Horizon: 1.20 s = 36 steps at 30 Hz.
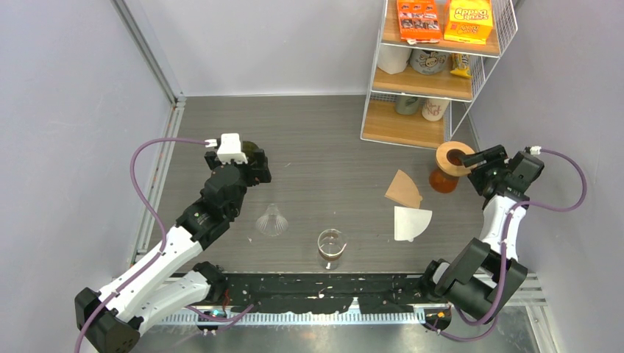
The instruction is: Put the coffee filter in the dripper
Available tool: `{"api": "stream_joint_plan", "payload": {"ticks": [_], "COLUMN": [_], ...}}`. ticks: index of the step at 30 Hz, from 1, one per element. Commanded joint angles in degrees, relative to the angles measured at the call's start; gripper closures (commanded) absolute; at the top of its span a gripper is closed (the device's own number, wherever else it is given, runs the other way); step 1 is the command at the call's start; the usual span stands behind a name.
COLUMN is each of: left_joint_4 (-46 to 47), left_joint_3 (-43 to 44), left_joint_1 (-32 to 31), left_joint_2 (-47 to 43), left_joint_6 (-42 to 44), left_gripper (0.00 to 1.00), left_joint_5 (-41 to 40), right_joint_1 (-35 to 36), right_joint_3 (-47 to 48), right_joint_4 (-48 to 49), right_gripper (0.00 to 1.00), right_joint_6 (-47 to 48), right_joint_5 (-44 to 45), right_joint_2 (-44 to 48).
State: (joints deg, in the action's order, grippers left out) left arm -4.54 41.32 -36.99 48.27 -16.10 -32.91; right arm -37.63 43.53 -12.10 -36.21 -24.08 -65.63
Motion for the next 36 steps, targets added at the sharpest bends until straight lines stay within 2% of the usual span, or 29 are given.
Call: {"api": "stream_joint_plan", "payload": {"ticks": [1,4,6,7,10,16,22,24,27,31,36], "left_joint_4": [1.43,1.33,1.21,1.17,0.94,0.89,-0.35,-0.36,-0.95,-3.39,-8.06], "left_joint_3": [1.55,1.55,1.62,1.62,1.63,1.7,2.63,2.71,3.37,4.19,3.26], "left_joint_1": [0.28,0.33,0.34,0.34,0.3,0.34,0.34,0.33,0.34,0.34,0.31], "left_joint_2": [-0.1,-0.22,-0.28,-0.38,-0.56,-0.51,0.38,0.52,0.77,0.62,0.77], "left_joint_6": [-0.17,-0.16,-0.23,-0.25,-0.4,-0.74,-1.03,-0.8,-0.65,-3.23,-6.33], "left_gripper": [0.0,0.0,0.0,0.0,0.0,0.0,0.0,0.0,0.0,0.0,0.0], "left_joint_5": [0.03,0.03,0.03,0.03,0.03,0.85,1.45,2.29,3.62,6.59,12.92], "right_joint_1": [-0.33,-0.35,-0.38,-0.36,-0.3,-0.3,1.29,4.81,18.39,30.01,32.97], "right_joint_3": [3.23,3.82,4.17,4.27,5.13,7.77,9.48,10.54,13.21,12.33,2.51], "right_joint_4": [-0.49,-1.66,-2.46,-2.79,-4.6,-9.72,-11.91,-12.59,-14.57,-12.8,2.25], "right_gripper": [0.28,0.21,0.11,0.01,0.04,0.04,0.04,0.04,0.04,0.05,0.05], "right_joint_6": [2.34,3.42,4.15,4.66,5.92,9.1,13.06,14.99,19.33,23.22,22.21], "right_joint_5": [1.93,2.11,2.72,3.49,5.42,10.2,7.86,7.36,12.42,14.93,5.13], "right_joint_2": [1.17,0.79,0.88,0.99,2.44,8.51,15.88,17.38,18.43,18.14,17.0]}}
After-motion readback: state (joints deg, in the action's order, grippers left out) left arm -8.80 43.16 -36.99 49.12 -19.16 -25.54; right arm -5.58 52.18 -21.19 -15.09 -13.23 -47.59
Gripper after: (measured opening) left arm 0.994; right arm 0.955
